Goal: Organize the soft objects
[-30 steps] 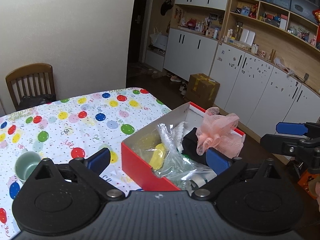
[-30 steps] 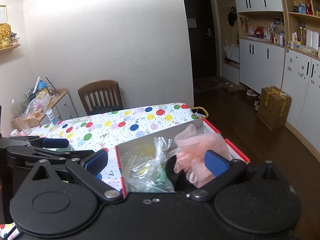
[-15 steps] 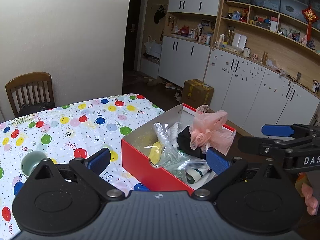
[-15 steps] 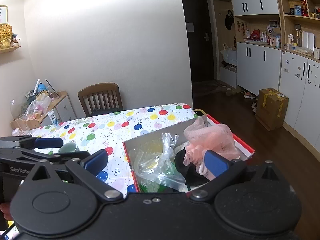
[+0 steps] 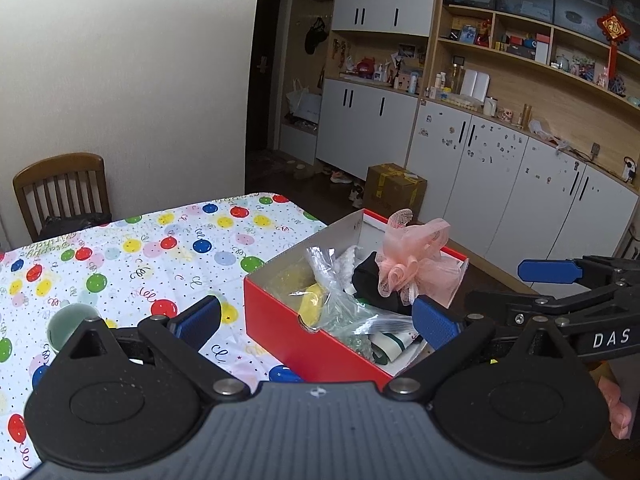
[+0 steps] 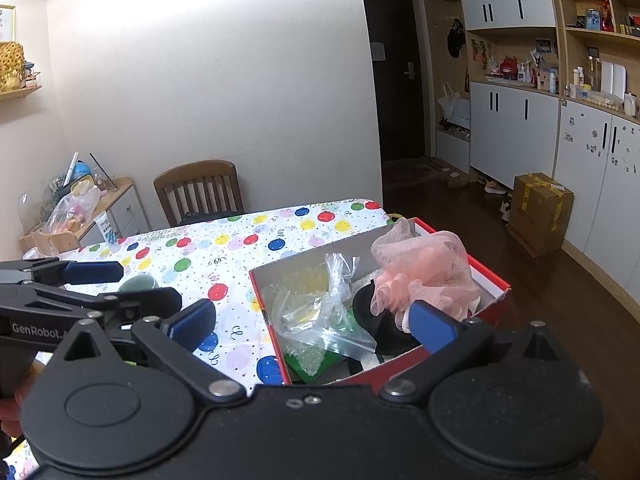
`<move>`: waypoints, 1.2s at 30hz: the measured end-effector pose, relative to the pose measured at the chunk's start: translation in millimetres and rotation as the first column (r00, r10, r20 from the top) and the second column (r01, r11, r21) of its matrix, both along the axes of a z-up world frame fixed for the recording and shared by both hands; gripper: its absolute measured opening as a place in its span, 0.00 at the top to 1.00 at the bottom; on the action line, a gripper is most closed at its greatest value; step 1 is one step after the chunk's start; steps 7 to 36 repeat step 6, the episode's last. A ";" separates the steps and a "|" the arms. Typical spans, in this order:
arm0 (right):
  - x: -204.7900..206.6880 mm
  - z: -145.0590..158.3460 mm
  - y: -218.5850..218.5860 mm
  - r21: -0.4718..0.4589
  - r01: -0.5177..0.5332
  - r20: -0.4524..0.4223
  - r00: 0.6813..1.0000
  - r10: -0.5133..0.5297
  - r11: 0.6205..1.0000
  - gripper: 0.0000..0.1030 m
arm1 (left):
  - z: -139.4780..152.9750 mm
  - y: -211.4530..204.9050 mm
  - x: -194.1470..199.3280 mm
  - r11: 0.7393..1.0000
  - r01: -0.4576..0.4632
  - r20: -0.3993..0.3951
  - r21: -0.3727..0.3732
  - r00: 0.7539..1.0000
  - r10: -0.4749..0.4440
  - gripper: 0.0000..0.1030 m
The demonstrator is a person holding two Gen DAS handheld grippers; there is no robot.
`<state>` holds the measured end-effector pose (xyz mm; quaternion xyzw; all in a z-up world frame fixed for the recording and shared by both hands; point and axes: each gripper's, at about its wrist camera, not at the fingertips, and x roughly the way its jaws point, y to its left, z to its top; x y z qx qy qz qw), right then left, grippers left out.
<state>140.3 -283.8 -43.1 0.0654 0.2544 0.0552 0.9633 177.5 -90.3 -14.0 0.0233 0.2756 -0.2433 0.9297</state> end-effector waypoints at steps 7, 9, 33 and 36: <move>-0.9 -0.2 2.8 0.007 0.000 -0.004 1.000 0.001 1.000 0.00 | 0.1 5.6 0.2 1.000 -0.012 -0.005 -0.005 1.000 0.012 0.01; -0.9 -0.2 2.8 0.007 0.000 -0.004 1.000 0.001 1.000 0.00 | 0.1 5.6 0.2 1.000 -0.012 -0.005 -0.005 1.000 0.012 0.01; -0.9 -0.2 2.8 0.007 0.000 -0.004 1.000 0.001 1.000 0.00 | 0.1 5.6 0.2 1.000 -0.012 -0.005 -0.005 1.000 0.012 0.01; -0.9 -0.2 2.8 0.007 0.000 -0.004 1.000 0.001 1.000 0.00 | 0.1 5.6 0.2 1.000 -0.012 -0.005 -0.005 1.000 0.012 0.01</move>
